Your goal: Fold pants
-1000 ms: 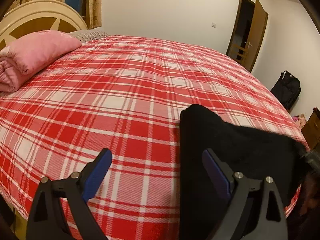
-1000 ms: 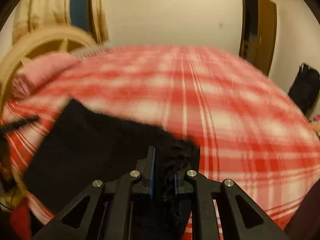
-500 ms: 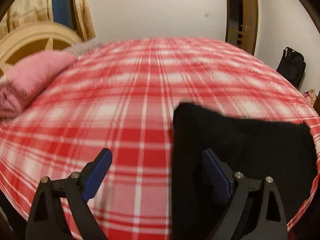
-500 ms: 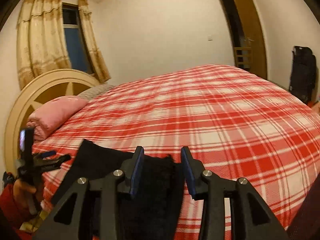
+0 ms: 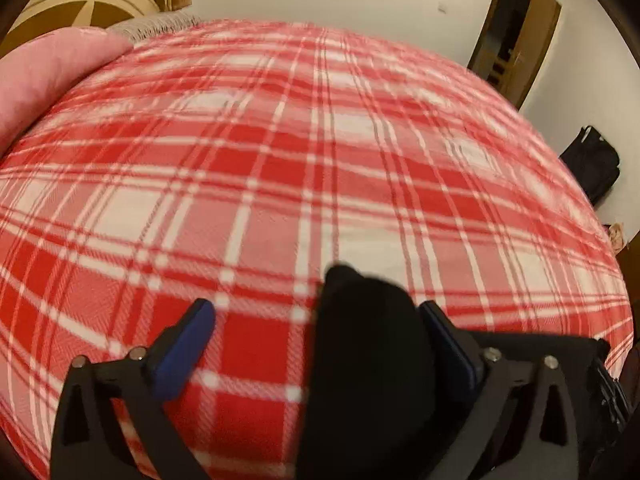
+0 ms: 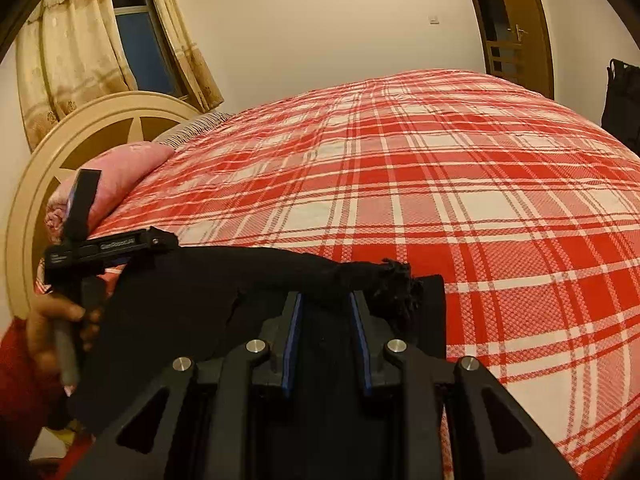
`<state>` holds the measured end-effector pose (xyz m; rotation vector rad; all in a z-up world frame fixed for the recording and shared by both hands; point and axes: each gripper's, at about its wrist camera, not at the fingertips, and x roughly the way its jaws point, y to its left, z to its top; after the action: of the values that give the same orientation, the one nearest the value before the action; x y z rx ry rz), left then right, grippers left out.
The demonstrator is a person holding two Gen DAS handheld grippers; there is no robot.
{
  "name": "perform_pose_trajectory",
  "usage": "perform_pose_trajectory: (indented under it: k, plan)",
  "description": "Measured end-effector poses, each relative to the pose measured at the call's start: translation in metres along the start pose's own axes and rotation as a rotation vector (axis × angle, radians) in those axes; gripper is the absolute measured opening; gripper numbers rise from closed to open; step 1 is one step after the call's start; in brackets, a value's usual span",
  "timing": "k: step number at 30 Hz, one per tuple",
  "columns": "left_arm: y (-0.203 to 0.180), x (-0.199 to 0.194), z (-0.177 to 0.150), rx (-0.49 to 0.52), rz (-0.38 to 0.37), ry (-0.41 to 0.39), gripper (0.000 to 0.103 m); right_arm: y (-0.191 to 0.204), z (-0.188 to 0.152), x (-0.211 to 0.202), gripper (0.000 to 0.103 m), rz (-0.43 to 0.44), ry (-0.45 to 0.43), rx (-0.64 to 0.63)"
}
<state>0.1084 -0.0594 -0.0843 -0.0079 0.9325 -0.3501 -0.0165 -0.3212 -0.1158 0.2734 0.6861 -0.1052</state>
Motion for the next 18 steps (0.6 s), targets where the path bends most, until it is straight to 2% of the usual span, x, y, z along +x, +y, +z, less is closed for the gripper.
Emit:
perform_pose_trajectory:
  k: [2, 4, 6, 8, 11, 15, 16, 18]
  plan:
    - [0.010, -0.001, 0.007, -0.003, -0.002, -0.002, 0.103, 0.002, 0.002, -0.013, 0.026, 0.020, -0.030, 0.006]
    - [0.024, -0.010, 0.010, -0.055, -0.027, -0.008, 0.103, 0.016, 0.001, -0.032, 0.026, 0.085, -0.061, -0.018]
    - [0.037, -0.024, 0.014, -0.090, 0.011, -0.046, 0.103, 0.037, -0.001, -0.041, 0.026, 0.167, -0.060, -0.065]
    - [0.044, -0.039, 0.017, -0.076, 0.070, -0.093, 0.103, 0.070, -0.008, -0.040, 0.026, 0.275, -0.024, -0.135]
    - [0.050, -0.047, 0.021, -0.070, 0.093, -0.104, 0.103, 0.125, -0.023, -0.019, 0.026, 0.409, 0.055, -0.252]
    - [0.052, -0.055, 0.013, -0.030, 0.107, -0.098, 0.103, 0.166, -0.047, 0.042, 0.026, 0.401, 0.196, -0.322]
    - [0.053, -0.056, 0.012, -0.019, 0.115, -0.099, 0.103, 0.168, -0.051, 0.046, 0.026, 0.425, 0.135, -0.329]
    - [0.054, -0.060, 0.007, 0.001, 0.137, -0.100, 0.103, 0.171, -0.050, 0.052, 0.026, 0.427, 0.130, -0.344]
